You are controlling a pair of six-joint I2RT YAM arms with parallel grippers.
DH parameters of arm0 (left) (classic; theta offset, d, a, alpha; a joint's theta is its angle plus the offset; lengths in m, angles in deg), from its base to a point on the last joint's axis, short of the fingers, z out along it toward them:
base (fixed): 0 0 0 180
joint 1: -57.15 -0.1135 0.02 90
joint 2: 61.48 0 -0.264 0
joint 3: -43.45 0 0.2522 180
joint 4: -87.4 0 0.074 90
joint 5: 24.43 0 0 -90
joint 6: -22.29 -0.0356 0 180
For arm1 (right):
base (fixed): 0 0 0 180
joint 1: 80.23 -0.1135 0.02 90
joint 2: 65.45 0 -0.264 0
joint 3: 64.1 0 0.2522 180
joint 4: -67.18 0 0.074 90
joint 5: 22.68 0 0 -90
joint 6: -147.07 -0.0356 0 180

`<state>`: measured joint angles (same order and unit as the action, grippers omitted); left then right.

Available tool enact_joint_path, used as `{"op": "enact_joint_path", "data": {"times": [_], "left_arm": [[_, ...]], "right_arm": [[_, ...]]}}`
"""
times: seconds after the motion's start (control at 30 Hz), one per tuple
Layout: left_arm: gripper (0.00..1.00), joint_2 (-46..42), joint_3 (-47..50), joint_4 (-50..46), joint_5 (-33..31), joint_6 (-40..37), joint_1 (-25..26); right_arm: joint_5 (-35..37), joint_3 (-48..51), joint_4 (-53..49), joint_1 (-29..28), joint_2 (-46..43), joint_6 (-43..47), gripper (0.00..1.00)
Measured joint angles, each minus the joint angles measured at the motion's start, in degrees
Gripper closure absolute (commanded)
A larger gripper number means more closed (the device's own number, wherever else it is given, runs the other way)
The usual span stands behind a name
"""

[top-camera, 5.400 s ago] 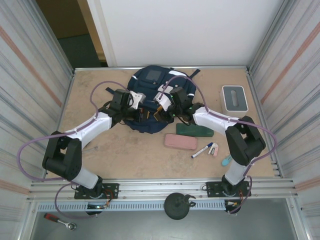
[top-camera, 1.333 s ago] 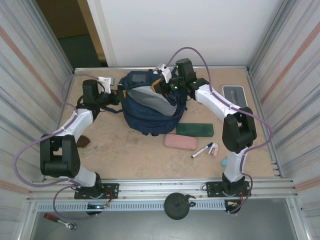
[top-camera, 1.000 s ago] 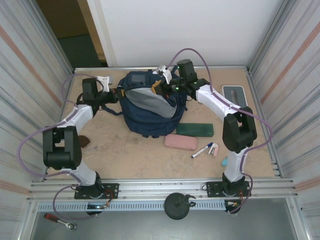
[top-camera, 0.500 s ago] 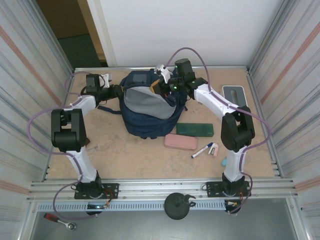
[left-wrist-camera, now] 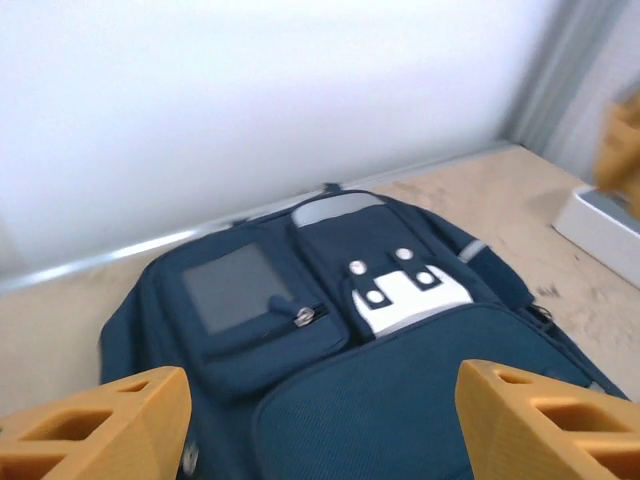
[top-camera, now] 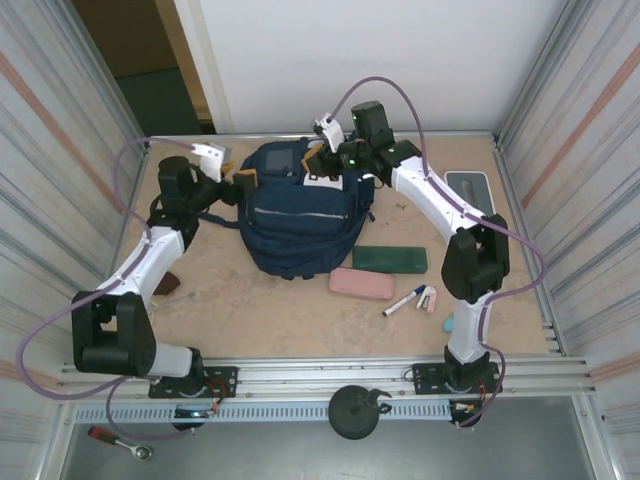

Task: Pack the student bag

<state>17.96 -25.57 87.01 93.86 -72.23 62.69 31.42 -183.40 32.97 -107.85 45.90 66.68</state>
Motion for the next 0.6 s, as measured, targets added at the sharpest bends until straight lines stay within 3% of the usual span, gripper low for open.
{"op": "enact_joint_path", "data": {"times": [0.13,0.27,0.4,0.6], "left_arm": [[0.27,1.27,-1.31,-1.60,2.12,-8.96,1.60],[0.24,1.55,-1.75,-3.80,3.91,-14.36,1.84],[0.21,1.55,-1.49,-6.38,4.09,-21.40,5.31],[0.19,3.10,-1.75,-16.06,4.00,-34.99,13.66]], "right_arm": [[1.88,-2.60,-1.57,0.00,0.35,-0.17,0.80],[5.73,-0.13,-2.82,0.26,-0.17,-3.23,0.63],[10.58,11.52,-2.97,2.45,-4.15,-8.83,0.56],[14.69,32.48,-2.84,9.33,-14.93,-15.74,0.54]]}}
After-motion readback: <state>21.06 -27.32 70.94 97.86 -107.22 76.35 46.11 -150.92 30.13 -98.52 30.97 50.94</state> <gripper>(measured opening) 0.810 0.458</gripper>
